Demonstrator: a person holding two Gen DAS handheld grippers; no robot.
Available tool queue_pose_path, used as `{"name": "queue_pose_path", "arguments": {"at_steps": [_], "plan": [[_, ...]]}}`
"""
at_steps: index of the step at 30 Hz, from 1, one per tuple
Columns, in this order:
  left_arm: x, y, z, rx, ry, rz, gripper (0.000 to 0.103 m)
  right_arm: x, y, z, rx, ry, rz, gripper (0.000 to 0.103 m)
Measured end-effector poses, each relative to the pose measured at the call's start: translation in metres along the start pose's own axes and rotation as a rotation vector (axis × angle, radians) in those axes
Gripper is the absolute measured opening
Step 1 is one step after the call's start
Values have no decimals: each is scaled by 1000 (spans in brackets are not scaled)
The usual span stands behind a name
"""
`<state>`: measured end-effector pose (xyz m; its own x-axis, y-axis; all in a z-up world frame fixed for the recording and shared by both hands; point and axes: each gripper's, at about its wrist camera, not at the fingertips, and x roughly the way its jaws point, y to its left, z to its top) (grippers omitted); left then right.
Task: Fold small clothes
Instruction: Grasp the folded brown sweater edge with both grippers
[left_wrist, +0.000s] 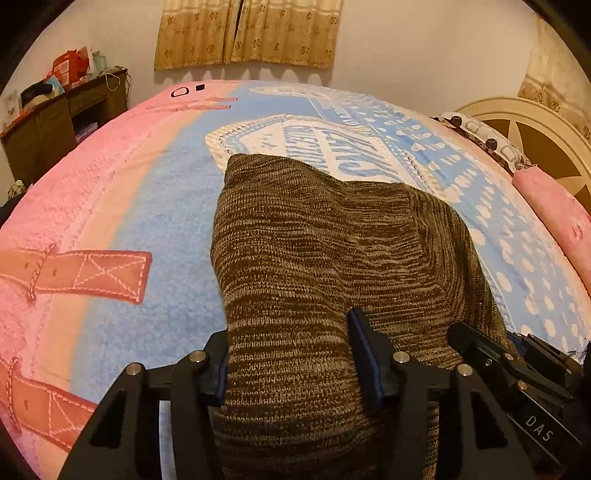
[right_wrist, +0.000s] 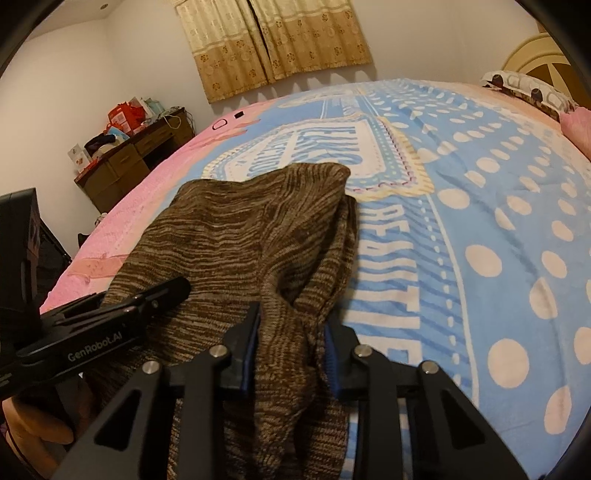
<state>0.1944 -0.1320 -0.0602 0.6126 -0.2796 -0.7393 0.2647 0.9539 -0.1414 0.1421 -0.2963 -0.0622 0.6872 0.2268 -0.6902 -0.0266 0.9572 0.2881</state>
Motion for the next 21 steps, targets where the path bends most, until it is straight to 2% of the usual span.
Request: {"name": "queue_pose_path", "arguments": {"at_steps": [2,7,11,12,15,18,21], "plan": [[1,-1,0,0,-4,3,55,0,1,0,-5,-1,-7,32],[8,9,2,-86,12,-34,70,1,3,0,-4,1,-12,33],[9,2,3,-66,7,-11,71,2,2,0,8,9,-5,35],[9,2,2,-64,5,-14,67,2,0,0,11,10,-2,35],[3,-1,2,-35,-14,-21,43,2,0,1,6,8,-3,33],[-4,-12,0,43,-31,10,35,0,3,1,-16,-8,-16,27],[-11,-16,0,68,-39,23,32,-3,8,0,-42,-28,-44,25]]}}
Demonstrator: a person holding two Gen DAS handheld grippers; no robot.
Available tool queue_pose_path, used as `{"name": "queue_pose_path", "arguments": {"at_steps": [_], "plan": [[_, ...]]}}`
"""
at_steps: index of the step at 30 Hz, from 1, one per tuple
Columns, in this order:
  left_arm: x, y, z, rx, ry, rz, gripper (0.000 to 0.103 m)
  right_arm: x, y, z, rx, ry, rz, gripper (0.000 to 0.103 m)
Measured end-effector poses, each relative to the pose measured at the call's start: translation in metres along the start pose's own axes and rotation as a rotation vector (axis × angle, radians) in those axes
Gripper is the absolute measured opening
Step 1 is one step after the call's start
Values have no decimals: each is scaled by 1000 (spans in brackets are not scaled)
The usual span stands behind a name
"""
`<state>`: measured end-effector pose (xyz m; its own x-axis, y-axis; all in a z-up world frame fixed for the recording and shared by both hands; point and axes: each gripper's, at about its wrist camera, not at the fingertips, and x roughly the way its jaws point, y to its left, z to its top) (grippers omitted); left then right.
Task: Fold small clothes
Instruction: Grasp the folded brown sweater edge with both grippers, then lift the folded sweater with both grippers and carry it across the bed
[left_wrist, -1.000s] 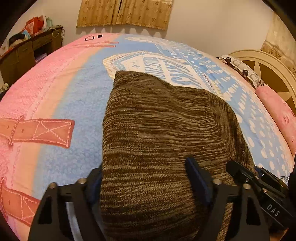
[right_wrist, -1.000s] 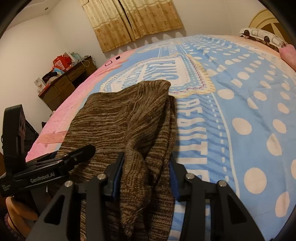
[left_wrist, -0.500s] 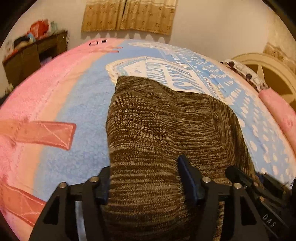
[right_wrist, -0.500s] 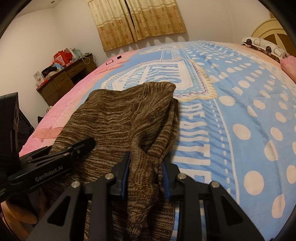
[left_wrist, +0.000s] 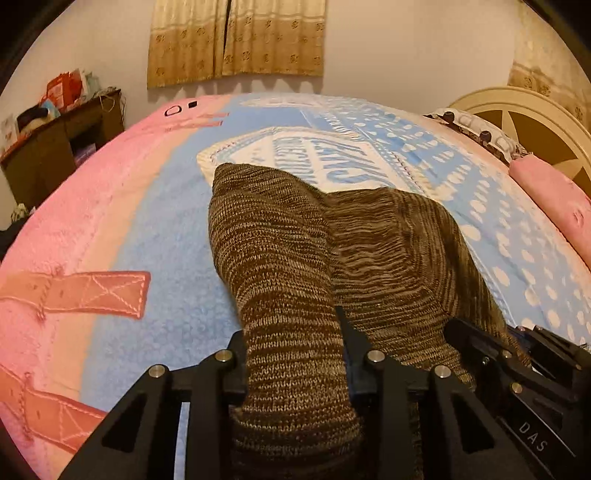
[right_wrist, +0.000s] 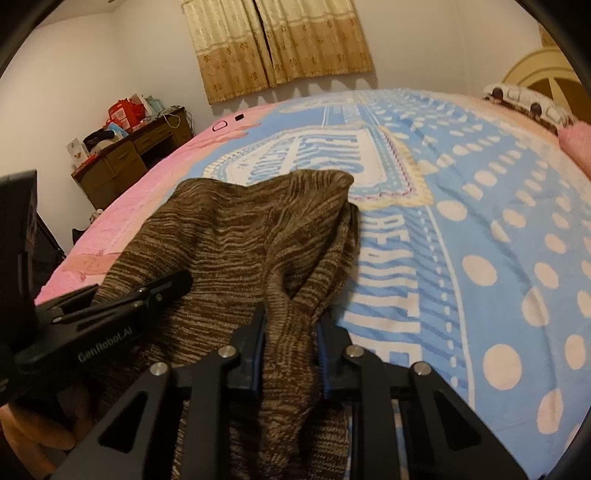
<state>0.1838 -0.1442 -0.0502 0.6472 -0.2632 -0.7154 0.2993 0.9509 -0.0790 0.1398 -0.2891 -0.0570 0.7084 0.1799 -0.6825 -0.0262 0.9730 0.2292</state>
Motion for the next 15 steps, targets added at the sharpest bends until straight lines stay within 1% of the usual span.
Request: {"name": "queue_pose_path", "arguments": {"at_steps": [2,6,9,12,15], "plan": [[-7,1,1,-8,-1,-15,32,-5,3,0,-11,-19,-15,23],[-28,-1,-3,7,9,-40,31,-25,15,-3,-19,-52,-33,22],[-45,-1,-14,10,34,-77,31,-44,19,-8,-10,-65,-18,22],[-60,2,-29,-11,82,-120,31,-61,20,-18,16,-52,8,22],[-80,-1,-50,12,118,-139,31,-77,20,-36,52,-12,44,22]]}}
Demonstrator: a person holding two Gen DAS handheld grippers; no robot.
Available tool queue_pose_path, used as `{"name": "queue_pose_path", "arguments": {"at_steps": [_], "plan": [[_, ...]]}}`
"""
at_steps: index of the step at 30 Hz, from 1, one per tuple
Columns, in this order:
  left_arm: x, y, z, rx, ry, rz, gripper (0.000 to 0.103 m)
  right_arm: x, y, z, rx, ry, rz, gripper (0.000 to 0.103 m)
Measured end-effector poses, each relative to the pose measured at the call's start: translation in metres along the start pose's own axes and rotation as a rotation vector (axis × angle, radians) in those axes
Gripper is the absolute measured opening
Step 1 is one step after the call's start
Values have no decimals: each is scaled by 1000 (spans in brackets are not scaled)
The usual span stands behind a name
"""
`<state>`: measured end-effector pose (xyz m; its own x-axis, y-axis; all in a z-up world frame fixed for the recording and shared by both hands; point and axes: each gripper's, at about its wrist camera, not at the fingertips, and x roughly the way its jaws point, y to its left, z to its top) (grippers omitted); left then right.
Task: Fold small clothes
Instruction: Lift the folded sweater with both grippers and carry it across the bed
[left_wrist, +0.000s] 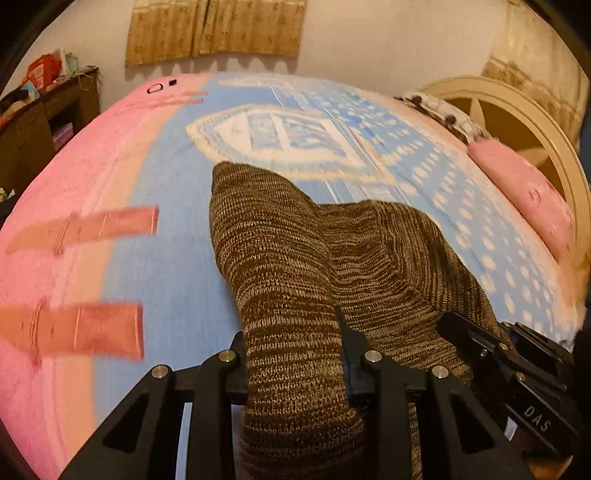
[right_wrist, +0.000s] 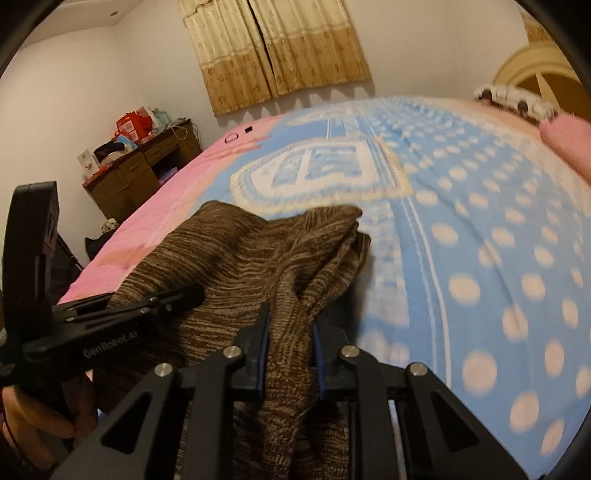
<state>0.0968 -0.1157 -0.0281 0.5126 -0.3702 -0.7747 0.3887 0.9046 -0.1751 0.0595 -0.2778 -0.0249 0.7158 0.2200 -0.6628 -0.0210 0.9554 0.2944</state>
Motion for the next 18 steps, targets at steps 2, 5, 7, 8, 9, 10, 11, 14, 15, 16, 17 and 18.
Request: {"name": "queue_pose_path", "arguments": {"at_steps": [2,5,7,8,9,10,11,14,15,16,17,18], "plan": [[-9,-4,-16,16,10,-2,32,-10,0,-15,19,27,29,22],[-9,-8,-36,42,19,18,38,-21,5,-41,12,63,36,22],[-6,-4,-36,22,30,22,42,-22,8,-49,-9,68,20,24],[-4,2,-32,-19,43,7,44,-21,9,-50,-16,68,8,31],[-3,6,-30,-48,51,-4,50,-21,8,-48,1,65,-1,34],[-2,11,-28,-74,54,-12,55,-21,6,-45,26,59,5,47],[1,17,-24,-110,56,-12,57,-21,1,-39,61,39,32,65],[12,27,-17,-161,66,-22,63,-18,-8,-29,105,5,39,77],[19,30,-16,-173,77,-36,65,-10,-11,-24,117,14,32,77],[21,31,-16,-182,76,-45,66,-6,-12,-24,123,20,31,77],[20,31,-18,-186,56,-49,66,1,-13,-24,127,31,28,75],[19,30,-21,-183,35,-46,66,9,-13,-25,129,49,20,74]]}}
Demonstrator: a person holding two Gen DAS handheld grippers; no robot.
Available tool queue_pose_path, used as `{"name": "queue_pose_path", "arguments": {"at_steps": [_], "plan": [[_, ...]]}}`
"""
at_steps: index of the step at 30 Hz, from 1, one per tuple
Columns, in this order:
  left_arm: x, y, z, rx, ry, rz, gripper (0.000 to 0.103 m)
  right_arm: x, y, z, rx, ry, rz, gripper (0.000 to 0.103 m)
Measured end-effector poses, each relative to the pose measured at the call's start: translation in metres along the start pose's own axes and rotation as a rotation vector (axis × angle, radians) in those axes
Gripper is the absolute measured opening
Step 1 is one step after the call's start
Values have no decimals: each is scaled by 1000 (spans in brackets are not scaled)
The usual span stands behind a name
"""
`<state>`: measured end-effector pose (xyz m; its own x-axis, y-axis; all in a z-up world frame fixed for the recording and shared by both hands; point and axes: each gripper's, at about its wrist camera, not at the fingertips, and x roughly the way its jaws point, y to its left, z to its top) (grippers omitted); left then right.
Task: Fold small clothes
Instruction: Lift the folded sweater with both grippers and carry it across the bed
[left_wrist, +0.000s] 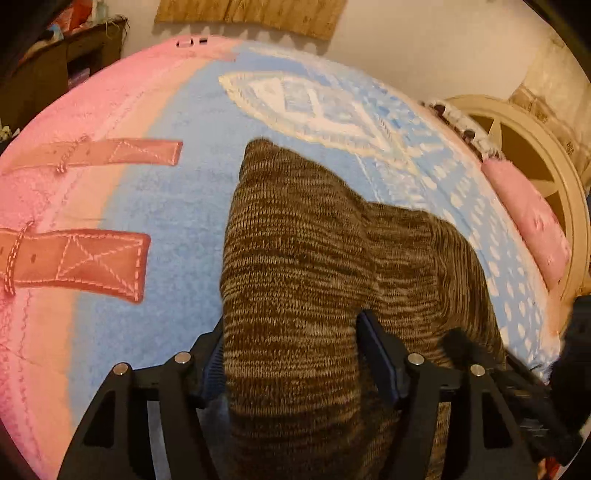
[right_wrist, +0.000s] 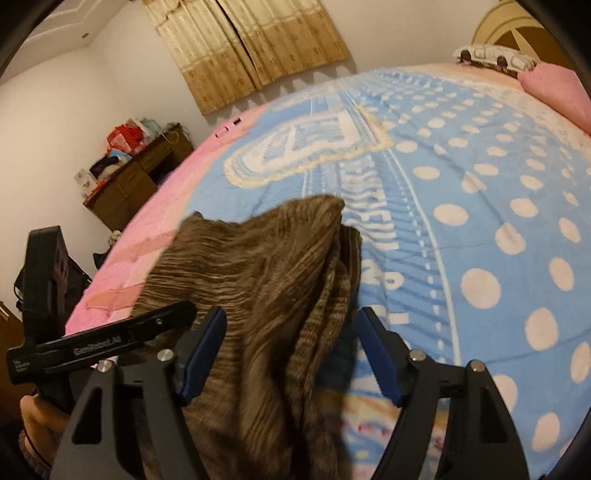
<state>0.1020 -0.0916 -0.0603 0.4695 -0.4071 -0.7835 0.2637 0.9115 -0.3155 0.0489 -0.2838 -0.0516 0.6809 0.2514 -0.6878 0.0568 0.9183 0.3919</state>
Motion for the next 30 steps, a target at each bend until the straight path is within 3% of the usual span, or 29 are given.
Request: {"name": "queue_pose_path", "arguments": {"at_steps": [2,3,4,5,7,10,16,22,30], "plan": [[-1,-4,-5,29,-34,14,66,13,-2,-5,5,30,-22,61],[-1,-7,-9,53,-54,26,60,12,0,-9,-11,5,-39,57],[-1,-9,-11,69,-65,30,49,12,5,-12,-44,-4,-37,37],[-4,-14,-15,85,-77,20,44,13,10,-13,-65,5,-13,31],[-10,-17,-14,116,-95,32,30,12,17,-16,-91,-11,-50,28],[-27,-24,-16,165,-131,61,28,3,32,-17,-128,-34,-96,26],[-68,-9,-20,160,-195,101,29,-29,82,-22,-294,-136,-123,25],[-110,36,-20,77,-250,155,28,-31,128,-19,-373,-155,-38,25],[-160,106,-20,-32,-336,297,29,-8,208,-18,-493,-154,110,25]]}}
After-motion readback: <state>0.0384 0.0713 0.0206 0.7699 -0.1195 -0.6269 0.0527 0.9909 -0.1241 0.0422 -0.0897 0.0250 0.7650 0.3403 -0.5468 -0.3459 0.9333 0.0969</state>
